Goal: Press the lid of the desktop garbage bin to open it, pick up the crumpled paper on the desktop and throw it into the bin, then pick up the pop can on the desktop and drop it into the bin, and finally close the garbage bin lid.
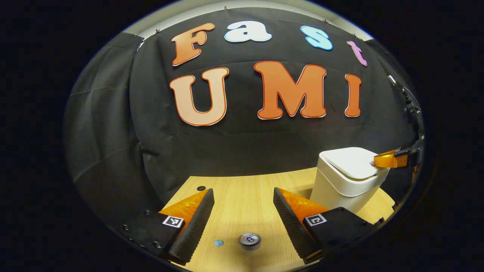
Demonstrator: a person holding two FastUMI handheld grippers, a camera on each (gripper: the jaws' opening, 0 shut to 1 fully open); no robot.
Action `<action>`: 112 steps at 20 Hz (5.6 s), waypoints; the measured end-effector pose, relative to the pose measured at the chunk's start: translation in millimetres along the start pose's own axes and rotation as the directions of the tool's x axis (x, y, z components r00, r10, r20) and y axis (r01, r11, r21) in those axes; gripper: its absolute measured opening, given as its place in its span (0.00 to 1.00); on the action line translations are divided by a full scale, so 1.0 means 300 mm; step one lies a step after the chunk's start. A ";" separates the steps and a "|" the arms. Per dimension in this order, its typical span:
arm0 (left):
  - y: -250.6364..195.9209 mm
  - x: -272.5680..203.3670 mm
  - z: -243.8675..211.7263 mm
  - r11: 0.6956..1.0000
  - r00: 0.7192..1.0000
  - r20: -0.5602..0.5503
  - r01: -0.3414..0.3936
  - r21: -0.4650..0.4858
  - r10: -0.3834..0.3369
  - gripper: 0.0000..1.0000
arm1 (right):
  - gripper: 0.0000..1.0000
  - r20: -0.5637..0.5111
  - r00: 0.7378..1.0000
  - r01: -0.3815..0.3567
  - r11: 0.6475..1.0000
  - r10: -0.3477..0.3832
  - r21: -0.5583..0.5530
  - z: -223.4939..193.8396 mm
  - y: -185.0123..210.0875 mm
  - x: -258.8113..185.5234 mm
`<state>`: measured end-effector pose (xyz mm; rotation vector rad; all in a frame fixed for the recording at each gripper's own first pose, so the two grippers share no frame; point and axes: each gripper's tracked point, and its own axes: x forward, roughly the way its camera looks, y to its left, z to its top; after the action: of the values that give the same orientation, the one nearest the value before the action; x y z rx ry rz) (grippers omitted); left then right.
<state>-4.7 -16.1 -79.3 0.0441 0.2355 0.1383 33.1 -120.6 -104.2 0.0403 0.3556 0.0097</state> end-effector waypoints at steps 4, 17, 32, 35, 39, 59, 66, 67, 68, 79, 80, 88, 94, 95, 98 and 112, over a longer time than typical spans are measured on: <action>0.002 -0.011 -0.014 1.000 0.999 -0.012 -0.031 -0.001 0.031 1.00 | 0.01 0.153 0.988 0.016 0.999 -0.010 -0.034 0.105 -0.046 -0.029; 0.082 0.022 -0.056 1.000 1.000 -0.025 0.009 0.015 -0.009 1.00 | 0.05 0.475 0.868 0.168 0.986 -0.141 -0.013 0.375 -0.075 -0.167; 0.370 0.097 -0.241 0.996 0.989 -0.116 0.089 -0.002 -0.088 1.00 | 0.89 0.324 0.946 -0.004 0.996 0.032 -0.087 0.150 0.529 -0.072; 0.396 0.088 -0.322 0.996 0.984 -0.151 0.090 -0.020 -0.092 1.00 | 0.90 0.249 0.964 -0.072 0.993 0.094 -0.097 0.043 0.645 -0.035; 0.415 0.096 -0.427 0.994 0.974 -0.197 0.102 -0.041 -0.108 1.00 | 0.94 0.158 0.973 -0.149 0.982 0.166 -0.114 -0.105 0.783 0.020; 0.300 0.251 -0.872 0.968 0.843 -0.477 0.233 -0.092 -0.248 0.96 | 0.99 -0.212 0.905 -0.406 0.899 0.369 -0.166 -0.566 1.088 0.201; 0.284 0.265 -1.006 0.958 0.773 -0.572 0.272 -0.091 -0.274 0.99 | 1.00 -0.296 0.879 -0.416 0.905 0.374 -0.093 -0.623 1.109 0.227; 0.273 0.269 -1.023 0.956 0.765 -0.580 0.276 -0.099 -0.281 0.99 | 1.00 -0.304 0.877 -0.415 0.905 0.372 -0.090 -0.617 1.111 0.223; 0.269 0.271 -1.026 0.954 0.758 -0.586 0.281 -0.104 -0.287 0.96 | 1.00 -0.308 0.878 -0.411 0.907 0.367 -0.093 -0.605 1.113 0.224; 0.292 0.301 -1.051 0.949 0.732 -0.619 0.304 -0.079 -0.286 0.72 | 1.00 -0.364 0.870 -0.386 0.918 0.332 -0.088 -0.593 1.134 0.250; 0.300 0.307 -1.058 0.951 0.733 -0.620 0.301 -0.076 -0.281 0.67 | 0.99 -0.370 0.868 -0.386 0.918 0.331 -0.085 -0.591 1.139 0.247; 0.330 0.324 -1.043 0.957 0.734 -0.618 0.263 -0.122 -0.281 0.15 | 0.75 -0.383 0.866 -0.370 0.927 0.321 -0.062 -0.600 1.140 0.254; 0.331 0.384 -0.887 0.953 0.746 -0.595 0.262 -0.149 -0.298 0.15 | 0.80 -0.355 0.884 -0.343 0.938 0.305 -0.048 -0.584 1.139 0.247; 0.329 0.396 -0.848 0.954 0.751 -0.589 0.257 -0.157 -0.299 0.15 | 0.79 -0.351 0.885 -0.343 0.938 0.306 -0.048 -0.588 1.143 0.252; 0.348 0.382 -0.870 0.954 0.760 -0.577 0.246 -0.173 -0.301 0.15 | 0.80 -0.352 0.885 -0.343 0.938 0.305 -0.051 -0.589 1.143 0.250; 0.189 0.370 -0.541 0.957 0.824 -0.488 0.263 -0.124 -0.289 0.14 | 0.80 -0.294 0.920 -0.289 0.955 0.259 -0.066 -0.576 1.135 0.266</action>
<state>56.4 60.0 -258.9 -0.0802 0.7599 -0.1407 46.9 227.4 -279.8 -0.0194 0.6334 0.3164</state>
